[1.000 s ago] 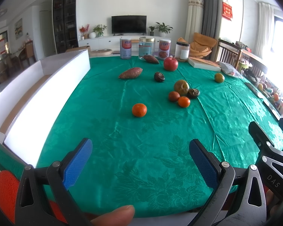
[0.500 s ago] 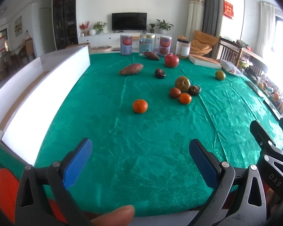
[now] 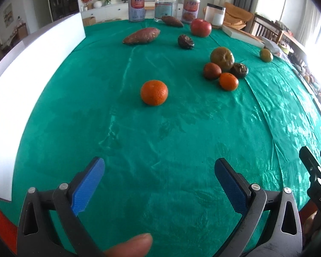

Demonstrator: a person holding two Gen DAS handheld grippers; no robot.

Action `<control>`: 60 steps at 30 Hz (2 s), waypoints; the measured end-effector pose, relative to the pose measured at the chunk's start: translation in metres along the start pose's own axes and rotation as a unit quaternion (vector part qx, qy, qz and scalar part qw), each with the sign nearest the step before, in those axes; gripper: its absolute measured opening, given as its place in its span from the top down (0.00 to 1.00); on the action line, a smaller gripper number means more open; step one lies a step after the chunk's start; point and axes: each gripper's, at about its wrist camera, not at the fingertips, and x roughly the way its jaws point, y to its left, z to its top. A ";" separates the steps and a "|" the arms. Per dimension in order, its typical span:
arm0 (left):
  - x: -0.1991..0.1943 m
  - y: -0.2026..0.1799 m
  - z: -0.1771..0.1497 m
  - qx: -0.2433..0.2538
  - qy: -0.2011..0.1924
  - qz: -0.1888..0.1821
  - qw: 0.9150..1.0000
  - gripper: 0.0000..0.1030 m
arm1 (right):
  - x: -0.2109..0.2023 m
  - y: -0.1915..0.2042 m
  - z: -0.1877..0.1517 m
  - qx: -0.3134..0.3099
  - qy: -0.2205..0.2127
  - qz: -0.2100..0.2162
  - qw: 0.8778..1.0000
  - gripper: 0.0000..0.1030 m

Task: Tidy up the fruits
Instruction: 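Grasp the tangerine with the left tool while the right tool grasps the yellow citrus fruit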

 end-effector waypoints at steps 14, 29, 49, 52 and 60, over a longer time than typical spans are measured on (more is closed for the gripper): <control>0.013 0.002 -0.014 0.004 -0.010 0.021 1.000 0.00 | 0.035 0.001 -0.017 -0.012 0.043 0.020 0.999 0.00; 0.037 0.022 0.071 0.058 0.007 -0.069 0.996 0.02 | 0.034 0.002 -0.016 -0.009 0.042 0.017 0.999 0.00; 0.037 0.028 0.070 0.069 -0.025 -0.043 0.996 0.68 | 0.035 -0.069 0.054 0.053 0.017 0.098 0.994 0.00; 0.036 0.032 0.069 0.056 -0.022 -0.052 0.997 0.68 | 0.082 -0.104 0.135 0.044 0.007 0.097 0.994 0.00; 0.032 0.045 0.065 0.020 -0.011 -0.070 0.997 0.68 | 0.284 -0.158 0.254 0.189 0.184 0.163 0.951 0.22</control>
